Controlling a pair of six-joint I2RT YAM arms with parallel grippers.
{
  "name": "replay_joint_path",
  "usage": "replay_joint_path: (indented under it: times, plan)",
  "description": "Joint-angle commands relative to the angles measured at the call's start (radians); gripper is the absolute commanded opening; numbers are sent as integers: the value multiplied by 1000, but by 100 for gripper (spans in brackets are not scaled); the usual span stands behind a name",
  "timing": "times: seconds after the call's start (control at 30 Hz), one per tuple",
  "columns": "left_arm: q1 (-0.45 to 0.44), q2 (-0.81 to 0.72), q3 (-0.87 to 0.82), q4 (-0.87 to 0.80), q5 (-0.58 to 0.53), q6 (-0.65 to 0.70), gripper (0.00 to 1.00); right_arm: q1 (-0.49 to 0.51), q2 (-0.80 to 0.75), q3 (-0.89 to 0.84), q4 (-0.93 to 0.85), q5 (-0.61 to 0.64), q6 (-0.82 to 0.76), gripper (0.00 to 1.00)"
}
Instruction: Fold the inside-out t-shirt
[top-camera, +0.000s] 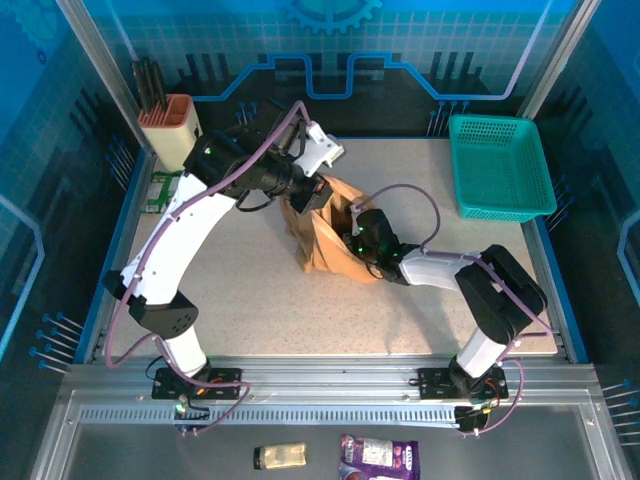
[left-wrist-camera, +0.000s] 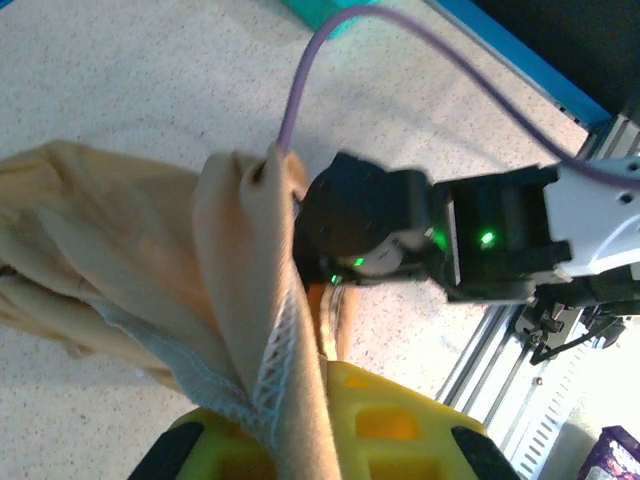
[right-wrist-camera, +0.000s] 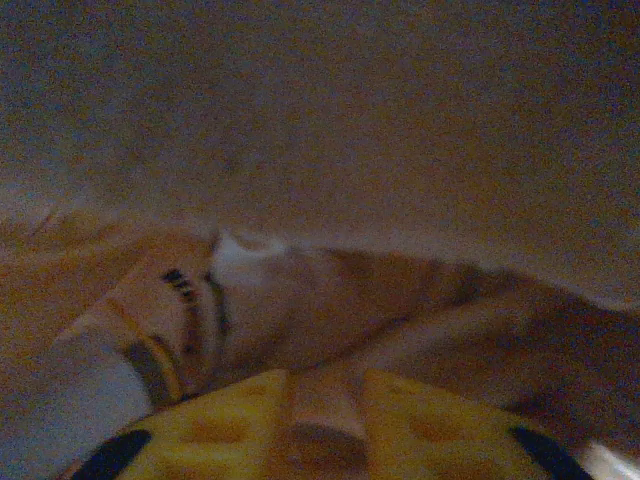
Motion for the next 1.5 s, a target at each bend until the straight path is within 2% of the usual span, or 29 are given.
replay_joint_path:
  times: [0.0,0.2,0.37,0.4,0.43,0.47,0.6,0.7,0.87,1.0,1.13,1.27,1.4,1.47]
  plan:
    - [-31,32,76,-53,21,13,0,23,63,74,30,-66,18,34]
    - [-70,64,146,-96,20,17,0,31,228,274,18,-143,-16,47]
    - [-91,49,140,-87,22,2,0,37,410,460,-58,-238,-36,67]
    - [-94,39,129,-82,17,2,0,38,443,495,-91,-252,-46,71]
    - [-95,29,112,-76,2,3,0,43,476,529,-167,-257,-60,81]
    - [-95,18,92,-70,-18,3,0,47,502,566,-222,-256,-76,84]
    - [-95,-49,1,-22,-95,0,0,61,581,671,-470,-156,-120,89]
    - [-89,-97,-56,29,-144,-10,0,68,561,674,-566,-81,-130,86]
    - [-36,-172,-153,111,-201,-40,0,51,531,678,-747,22,-140,73]
    - [37,-260,-315,220,-302,-71,0,21,449,581,-783,67,-142,47]
    - [144,-342,-506,348,-302,-119,0,-13,332,480,-789,57,-141,21]
    - [248,-408,-718,495,-261,-188,0,-25,194,416,-801,30,-173,2]
    - [343,-412,-908,641,-135,-270,0,-22,47,385,-825,-47,-186,0]
    - [361,-405,-986,721,-123,-297,0,-20,-33,370,-820,-102,-187,0]
